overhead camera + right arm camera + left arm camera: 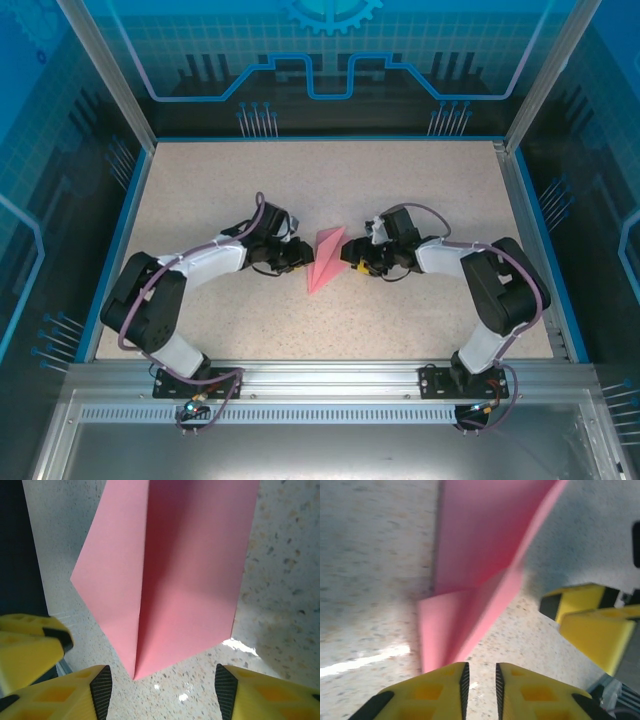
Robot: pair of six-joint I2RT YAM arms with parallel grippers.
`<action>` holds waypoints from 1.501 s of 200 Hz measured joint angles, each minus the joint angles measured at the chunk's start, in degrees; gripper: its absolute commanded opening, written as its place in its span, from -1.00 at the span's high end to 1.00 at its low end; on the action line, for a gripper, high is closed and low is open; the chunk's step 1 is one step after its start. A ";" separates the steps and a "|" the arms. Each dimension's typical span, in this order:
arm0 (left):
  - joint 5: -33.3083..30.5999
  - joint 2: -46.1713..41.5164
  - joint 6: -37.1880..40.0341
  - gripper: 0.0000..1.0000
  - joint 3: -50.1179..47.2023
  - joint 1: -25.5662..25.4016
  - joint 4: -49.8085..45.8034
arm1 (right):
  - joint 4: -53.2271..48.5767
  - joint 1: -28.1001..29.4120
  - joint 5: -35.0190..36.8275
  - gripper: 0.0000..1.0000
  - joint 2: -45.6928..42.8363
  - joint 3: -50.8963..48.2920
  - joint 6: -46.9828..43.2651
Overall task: Fold a paper plane with a square sheet of paper (pick it up from the middle)
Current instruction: Fourth fold the wing at the center of the table.
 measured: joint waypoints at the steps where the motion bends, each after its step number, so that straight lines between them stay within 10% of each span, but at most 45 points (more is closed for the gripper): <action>1: 0.15 0.13 0.13 0.58 0.22 -0.09 0.00 | 0.02 0.00 0.00 -0.19 0.04 0.02 0.00; 300: -1.36 14.99 5.09 0.62 6.56 -1.07 0.35 | -2.95 3.28 4.72 -0.13 8.17 8.66 3.87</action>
